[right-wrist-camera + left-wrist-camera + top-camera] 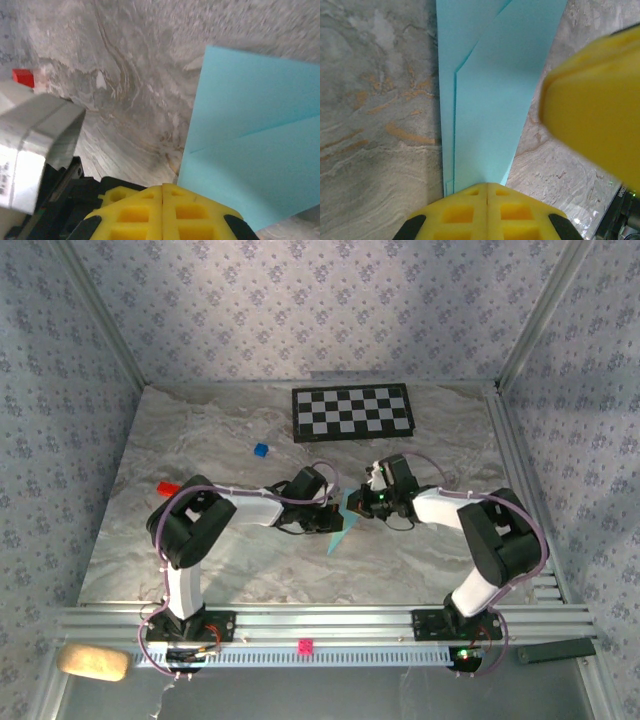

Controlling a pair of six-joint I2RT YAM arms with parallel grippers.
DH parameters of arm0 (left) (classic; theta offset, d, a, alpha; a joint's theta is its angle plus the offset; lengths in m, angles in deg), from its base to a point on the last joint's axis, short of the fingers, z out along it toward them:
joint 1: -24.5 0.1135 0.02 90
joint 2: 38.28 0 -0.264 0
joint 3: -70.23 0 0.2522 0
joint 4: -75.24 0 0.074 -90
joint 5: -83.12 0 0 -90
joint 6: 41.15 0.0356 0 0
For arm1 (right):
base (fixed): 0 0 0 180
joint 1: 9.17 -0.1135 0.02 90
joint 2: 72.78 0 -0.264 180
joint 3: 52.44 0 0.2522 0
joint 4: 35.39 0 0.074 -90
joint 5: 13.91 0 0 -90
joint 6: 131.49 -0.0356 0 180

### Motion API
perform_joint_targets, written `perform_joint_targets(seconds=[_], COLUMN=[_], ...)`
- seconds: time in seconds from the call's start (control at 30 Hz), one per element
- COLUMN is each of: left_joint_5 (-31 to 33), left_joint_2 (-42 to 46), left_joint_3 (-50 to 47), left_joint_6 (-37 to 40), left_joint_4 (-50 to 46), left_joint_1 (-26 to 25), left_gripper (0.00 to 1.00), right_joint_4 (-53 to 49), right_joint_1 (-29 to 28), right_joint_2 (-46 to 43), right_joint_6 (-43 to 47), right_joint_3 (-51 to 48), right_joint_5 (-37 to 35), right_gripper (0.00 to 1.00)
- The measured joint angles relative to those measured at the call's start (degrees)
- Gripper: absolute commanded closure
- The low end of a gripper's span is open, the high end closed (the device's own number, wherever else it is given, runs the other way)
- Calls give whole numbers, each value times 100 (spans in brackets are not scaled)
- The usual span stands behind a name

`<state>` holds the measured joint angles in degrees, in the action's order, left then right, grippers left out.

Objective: Fold a paper plane with a square sheet of paper (pick it up from the middle)
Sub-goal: Fold the wing for the fifth time at the center of the table.

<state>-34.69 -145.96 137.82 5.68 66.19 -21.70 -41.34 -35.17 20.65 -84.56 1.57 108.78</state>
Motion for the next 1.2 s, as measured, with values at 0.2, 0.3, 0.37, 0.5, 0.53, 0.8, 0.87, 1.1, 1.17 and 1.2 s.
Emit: perform_joint_targets(seconds=[0.2,0.3,0.37,0.5,0.53,0.8,0.87,1.1,1.17,1.2], left_joint_5=[0,24,39,66,70,391,577,1241,1423,1504], left_joint_2=[0,0,0,0,2,66,109,358,566,686], left_joint_3=[0,0,0,0,0,-81,-127,-168,-168,-168], left_joint_6=[-26,-37,-35,-37,-39,-518,-702,-859,-776,-730], left_joint_4=[0,37,35,37,37,225,306,79,-142,-227], left_joint_1=[0,-11,-17,-33,-35,-197,-291,-656,-686,-678], left_gripper=[100,100,100,100,100,100,99,83,79,78], right_joint_4=[-116,-184,-225,-197,-195,-396,-437,-492,-636,-688], right_joint_1=[297,680,977,1526,1635,1517,1360,1069,1069,1069], right_joint_2=[400,542,601,695,717,205,-57,-684,-737,-778], right_joint_6=[48,96,133,122,105,160,195,133,131,129], right_joint_3=[-33,103,229,402,448,533,501,-326,-446,-496], right_joint_5=[-7,212,138,48,31,-205,-280,-363,-387,-400], right_gripper=[95,94,94,93,93,88,82,77,78,78])
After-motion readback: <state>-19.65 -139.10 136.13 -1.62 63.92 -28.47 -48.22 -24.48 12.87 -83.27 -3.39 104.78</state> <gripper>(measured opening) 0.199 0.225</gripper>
